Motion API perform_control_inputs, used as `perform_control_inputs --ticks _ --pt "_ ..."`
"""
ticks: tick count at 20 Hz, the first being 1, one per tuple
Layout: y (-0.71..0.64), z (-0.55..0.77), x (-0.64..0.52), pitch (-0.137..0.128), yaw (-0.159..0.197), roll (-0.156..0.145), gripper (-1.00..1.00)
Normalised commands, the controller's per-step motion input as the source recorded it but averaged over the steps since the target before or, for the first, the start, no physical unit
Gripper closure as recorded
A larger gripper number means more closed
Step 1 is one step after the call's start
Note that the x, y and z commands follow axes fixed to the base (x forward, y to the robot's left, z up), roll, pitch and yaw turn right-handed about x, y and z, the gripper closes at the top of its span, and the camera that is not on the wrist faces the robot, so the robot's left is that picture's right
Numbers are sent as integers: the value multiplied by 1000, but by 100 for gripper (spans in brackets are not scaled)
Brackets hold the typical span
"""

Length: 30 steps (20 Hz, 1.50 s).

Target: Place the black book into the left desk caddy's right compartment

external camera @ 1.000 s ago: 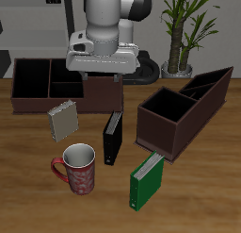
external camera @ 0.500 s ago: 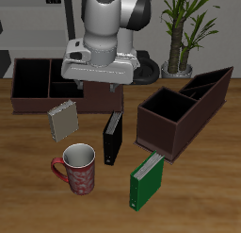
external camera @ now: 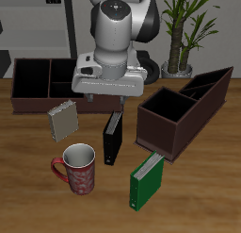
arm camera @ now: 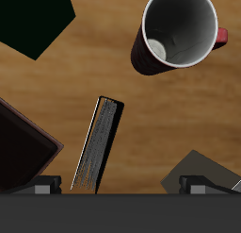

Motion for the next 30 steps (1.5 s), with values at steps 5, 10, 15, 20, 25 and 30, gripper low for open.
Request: perform_control_inputs --ticks 5,10,15,20,25,30 --pt "95 -348 190 5 -3 13 -100" --pt "78 -400 97 -18 -44 14 -100" --pt "46 -412 31 19 -5 -2 -100" --pt "23 -345 39 38 -15 14 -100" --pt "-113 -241 18 36 -31 -14 100" --pt "-19 125 -67 -9 -14 4 100"
